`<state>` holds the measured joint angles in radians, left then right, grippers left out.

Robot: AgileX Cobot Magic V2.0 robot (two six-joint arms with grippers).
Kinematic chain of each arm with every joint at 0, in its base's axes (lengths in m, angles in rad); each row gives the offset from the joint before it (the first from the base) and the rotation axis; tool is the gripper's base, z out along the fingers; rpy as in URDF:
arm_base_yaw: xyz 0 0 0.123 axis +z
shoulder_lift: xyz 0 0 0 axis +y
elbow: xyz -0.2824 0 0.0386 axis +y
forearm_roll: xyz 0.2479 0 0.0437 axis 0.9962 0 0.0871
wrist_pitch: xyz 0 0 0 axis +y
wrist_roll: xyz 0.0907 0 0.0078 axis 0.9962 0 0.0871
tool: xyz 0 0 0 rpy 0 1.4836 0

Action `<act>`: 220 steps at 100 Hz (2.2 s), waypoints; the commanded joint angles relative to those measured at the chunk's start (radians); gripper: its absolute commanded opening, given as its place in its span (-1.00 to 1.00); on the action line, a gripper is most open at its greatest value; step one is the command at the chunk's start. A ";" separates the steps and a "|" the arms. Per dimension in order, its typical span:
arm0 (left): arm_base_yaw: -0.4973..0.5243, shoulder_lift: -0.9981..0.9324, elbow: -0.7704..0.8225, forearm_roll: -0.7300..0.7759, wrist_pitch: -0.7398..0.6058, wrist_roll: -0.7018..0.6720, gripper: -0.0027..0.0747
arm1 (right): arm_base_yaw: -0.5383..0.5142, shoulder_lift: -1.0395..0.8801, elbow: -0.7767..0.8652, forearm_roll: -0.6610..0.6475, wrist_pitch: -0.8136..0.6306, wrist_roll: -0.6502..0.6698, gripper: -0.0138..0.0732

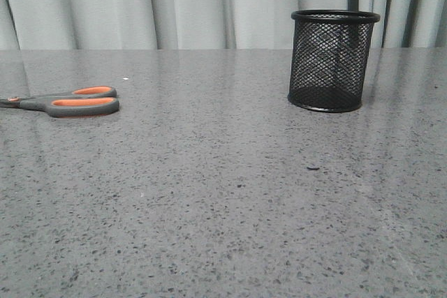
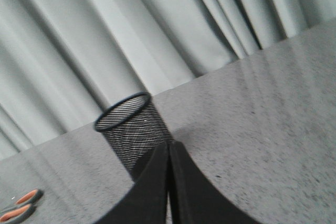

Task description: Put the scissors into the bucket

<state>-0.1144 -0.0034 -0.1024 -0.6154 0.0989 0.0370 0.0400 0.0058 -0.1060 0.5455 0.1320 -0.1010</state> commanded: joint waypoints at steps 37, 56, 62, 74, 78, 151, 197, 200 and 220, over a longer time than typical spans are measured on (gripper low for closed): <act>0.003 0.383 -0.592 0.404 0.501 0.002 -0.99 | -0.007 0.536 -0.590 -0.217 0.490 -0.006 -0.79; 0.003 0.510 -0.706 0.395 0.568 0.002 -0.98 | -0.007 0.659 -0.711 -0.221 0.568 -0.006 -0.79; 0.003 0.523 -0.711 0.388 0.561 0.002 -0.98 | -0.007 0.665 -0.718 -0.221 0.568 -0.008 -0.79; 0.003 0.527 -0.711 0.367 0.559 0.002 -0.98 | -0.007 0.665 -0.719 -0.221 0.568 -0.011 -0.79; 0.003 0.527 -0.711 0.365 0.559 0.002 -0.98 | -0.007 0.665 -0.719 -0.221 0.568 -0.012 -0.78; 0.003 0.645 -0.775 0.227 0.641 0.186 -0.14 | -0.007 0.665 -0.720 -0.195 0.582 -0.013 0.26; 0.003 1.185 -1.117 0.216 0.893 0.652 -0.14 | -0.005 0.665 -0.720 -0.195 0.587 -0.048 0.26; 0.003 1.220 -1.138 0.216 0.908 0.690 -0.14 | -0.005 0.665 -0.720 -0.195 0.590 -0.050 0.26; 0.003 1.448 -1.279 0.220 1.043 1.042 -0.14 | -0.005 0.665 -0.720 -0.195 0.600 -0.054 0.26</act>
<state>-0.1144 1.3909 -1.3027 -0.3700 1.1059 0.9170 0.0400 0.6653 -0.7880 0.3337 0.7841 -0.1394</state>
